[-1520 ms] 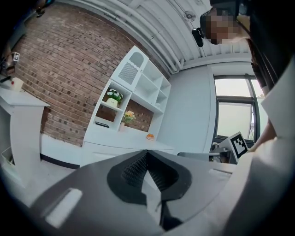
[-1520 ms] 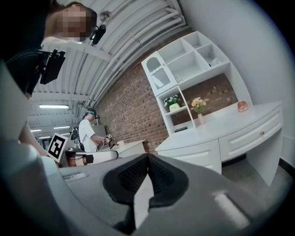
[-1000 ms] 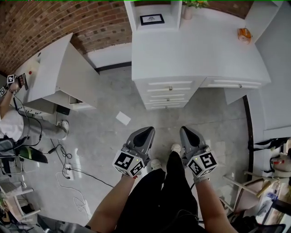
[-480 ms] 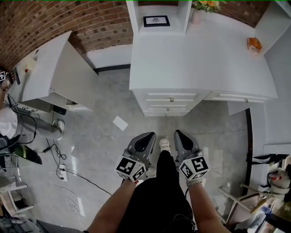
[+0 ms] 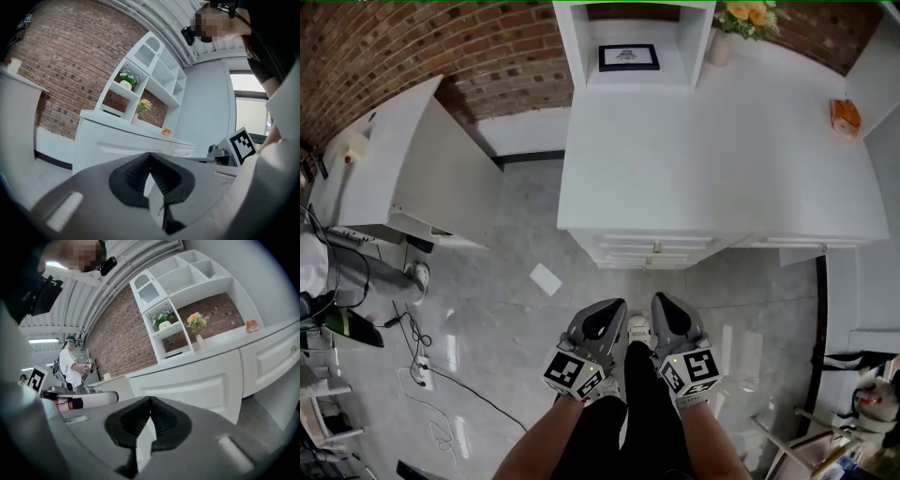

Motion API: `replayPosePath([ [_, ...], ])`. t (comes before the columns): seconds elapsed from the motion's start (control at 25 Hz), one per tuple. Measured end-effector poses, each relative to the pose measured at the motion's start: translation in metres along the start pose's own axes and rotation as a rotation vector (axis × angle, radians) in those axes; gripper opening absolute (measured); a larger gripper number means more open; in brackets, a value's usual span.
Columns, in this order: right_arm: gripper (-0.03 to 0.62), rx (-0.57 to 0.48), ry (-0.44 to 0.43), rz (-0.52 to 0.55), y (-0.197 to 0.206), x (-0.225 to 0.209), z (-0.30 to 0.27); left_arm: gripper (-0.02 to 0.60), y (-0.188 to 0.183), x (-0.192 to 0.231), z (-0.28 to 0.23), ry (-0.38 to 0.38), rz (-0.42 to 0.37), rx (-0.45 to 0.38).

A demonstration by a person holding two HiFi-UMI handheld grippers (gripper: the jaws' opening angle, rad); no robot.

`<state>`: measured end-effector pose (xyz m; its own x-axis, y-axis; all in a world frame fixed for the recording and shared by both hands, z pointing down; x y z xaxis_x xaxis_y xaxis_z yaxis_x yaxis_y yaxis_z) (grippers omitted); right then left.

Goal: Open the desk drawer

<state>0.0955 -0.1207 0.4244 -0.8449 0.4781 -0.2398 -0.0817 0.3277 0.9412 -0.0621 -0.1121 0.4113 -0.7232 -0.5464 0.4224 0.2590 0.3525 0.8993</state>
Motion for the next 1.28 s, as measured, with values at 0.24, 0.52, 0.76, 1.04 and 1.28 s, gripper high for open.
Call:
replayPosePath([
  [0.24, 0.002, -0.019, 0.051, 0.026, 0.007, -0.028, -0.03, 0.002, 0.021, 0.025, -0.039, -0.029, 0.016, -0.028],
  [0.52, 0.022, -0.043, 0.114, 0.038, 0.028, -0.044, -0.054, 0.002, 0.038, 0.04, -0.067, -0.027, 0.015, -0.074],
  [0.76, 0.057, -0.042, 0.175, 0.051, 0.044, -0.056, -0.076, 0.002, 0.054, 0.055, -0.09, 0.001, 0.0, -0.09],
  [1.04, 0.083, -0.073, 0.194, 0.025, 0.05, -0.064, -0.097, 0.002, 0.064, 0.07, -0.108, 0.008, -0.01, -0.1],
  [1.28, 0.091, -0.112, 0.228, 0.011, 0.048, -0.063, -0.107, 0.002, 0.068, 0.076, -0.12, 0.015, -0.02, -0.106],
])
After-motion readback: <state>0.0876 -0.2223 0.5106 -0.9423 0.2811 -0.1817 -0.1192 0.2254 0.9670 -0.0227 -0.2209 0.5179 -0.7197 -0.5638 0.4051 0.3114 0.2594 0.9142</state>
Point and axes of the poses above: the fingertips, and each gripper's own axes: z backward along the fingers, x to its left, y out of its underside, the point moved 8 cm from there along z, backward along the fingers, and after that the axes turned 3 degrees about z, right-handed, at the moved point
